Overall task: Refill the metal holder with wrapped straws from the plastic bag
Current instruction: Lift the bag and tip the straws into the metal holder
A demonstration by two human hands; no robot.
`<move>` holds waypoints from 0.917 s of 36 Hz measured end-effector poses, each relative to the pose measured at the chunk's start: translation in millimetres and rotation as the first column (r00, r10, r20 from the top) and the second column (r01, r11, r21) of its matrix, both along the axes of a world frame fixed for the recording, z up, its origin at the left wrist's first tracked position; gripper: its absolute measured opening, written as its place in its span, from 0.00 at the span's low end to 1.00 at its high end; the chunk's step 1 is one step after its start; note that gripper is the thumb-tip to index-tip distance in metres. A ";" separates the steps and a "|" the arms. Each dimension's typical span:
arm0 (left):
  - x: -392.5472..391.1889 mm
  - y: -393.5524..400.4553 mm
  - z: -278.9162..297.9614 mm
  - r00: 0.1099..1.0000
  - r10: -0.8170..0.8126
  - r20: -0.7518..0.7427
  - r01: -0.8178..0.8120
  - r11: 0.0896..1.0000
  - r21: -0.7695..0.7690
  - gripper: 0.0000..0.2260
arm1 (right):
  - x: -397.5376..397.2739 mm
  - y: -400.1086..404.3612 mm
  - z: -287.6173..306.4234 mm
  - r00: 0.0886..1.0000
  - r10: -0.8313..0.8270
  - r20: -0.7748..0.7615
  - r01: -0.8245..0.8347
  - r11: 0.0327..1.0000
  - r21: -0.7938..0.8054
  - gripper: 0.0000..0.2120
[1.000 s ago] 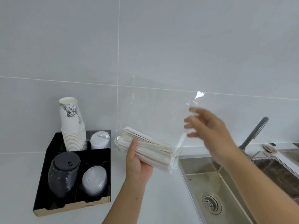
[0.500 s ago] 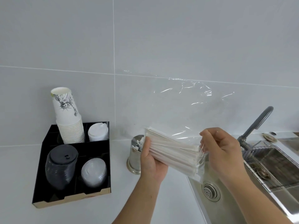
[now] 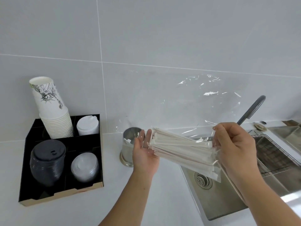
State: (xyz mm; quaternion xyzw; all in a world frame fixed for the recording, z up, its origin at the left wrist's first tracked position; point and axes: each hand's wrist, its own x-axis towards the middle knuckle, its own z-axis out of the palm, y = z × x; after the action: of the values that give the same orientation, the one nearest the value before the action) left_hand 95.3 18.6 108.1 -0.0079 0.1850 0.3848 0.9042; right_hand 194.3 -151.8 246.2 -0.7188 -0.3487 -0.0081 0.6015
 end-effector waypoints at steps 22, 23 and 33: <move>18.0 13.9 3.2 0.999 -0.002 -0.034 0.003 0.999 0.037 0.17 | 5.7 18.8 27.2 0.999 0.041 0.028 -0.042 0.999 0.021 0.10; 19.0 13.9 3.5 1.000 0.000 -0.030 0.001 0.999 0.038 0.17 | 6.3 19.0 28.6 0.999 0.037 0.028 -0.038 0.999 0.025 0.11; 21.3 -5.1 5.1 0.998 -0.021 0.060 0.022 1.000 -0.010 0.21 | 3.2 17.1 39.8 0.998 0.029 0.049 -0.032 0.998 0.062 0.09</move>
State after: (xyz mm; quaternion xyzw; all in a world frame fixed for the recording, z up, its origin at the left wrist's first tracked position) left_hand 116.6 13.5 113.1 -0.0220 0.1599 0.3736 0.9134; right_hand 197.4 -134.7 286.0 -0.6937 -0.3735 -0.0275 0.6153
